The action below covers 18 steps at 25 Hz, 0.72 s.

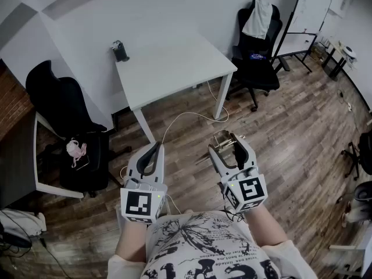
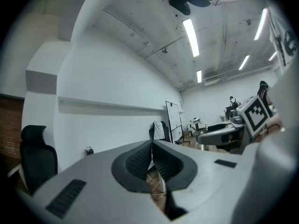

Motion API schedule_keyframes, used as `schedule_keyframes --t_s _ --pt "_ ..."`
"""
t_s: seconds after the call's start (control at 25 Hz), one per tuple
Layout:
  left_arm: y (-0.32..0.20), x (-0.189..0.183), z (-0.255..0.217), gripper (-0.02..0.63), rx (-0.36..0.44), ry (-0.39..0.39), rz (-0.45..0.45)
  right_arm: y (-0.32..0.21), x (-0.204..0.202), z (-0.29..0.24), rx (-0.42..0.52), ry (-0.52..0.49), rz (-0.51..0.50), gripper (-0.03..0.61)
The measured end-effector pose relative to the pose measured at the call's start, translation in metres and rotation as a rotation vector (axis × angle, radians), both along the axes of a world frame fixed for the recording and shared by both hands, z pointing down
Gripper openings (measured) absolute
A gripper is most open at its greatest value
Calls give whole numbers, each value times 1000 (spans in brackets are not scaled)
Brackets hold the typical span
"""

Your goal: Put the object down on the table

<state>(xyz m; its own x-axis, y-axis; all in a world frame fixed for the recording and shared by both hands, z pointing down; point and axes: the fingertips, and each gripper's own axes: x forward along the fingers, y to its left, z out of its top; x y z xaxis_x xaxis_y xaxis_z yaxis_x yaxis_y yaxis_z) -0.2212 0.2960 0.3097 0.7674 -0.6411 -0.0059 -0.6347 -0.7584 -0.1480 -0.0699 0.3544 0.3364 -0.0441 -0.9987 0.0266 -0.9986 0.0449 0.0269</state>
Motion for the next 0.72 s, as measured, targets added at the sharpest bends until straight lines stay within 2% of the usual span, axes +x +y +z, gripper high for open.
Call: schedule_keyframes --t_s 0.12,0.48,0.72 --pt "2 -2 1 11 -48 -10 12 -2 -5 2 3 -3 1 278" --pt "-4 -9 5 11 -13 14 6 -5 -10 7 -19 -19 2 278" --pt "-7 -15 6 12 -47 26 -13 -9 -9 15 -38 -18 13 279"
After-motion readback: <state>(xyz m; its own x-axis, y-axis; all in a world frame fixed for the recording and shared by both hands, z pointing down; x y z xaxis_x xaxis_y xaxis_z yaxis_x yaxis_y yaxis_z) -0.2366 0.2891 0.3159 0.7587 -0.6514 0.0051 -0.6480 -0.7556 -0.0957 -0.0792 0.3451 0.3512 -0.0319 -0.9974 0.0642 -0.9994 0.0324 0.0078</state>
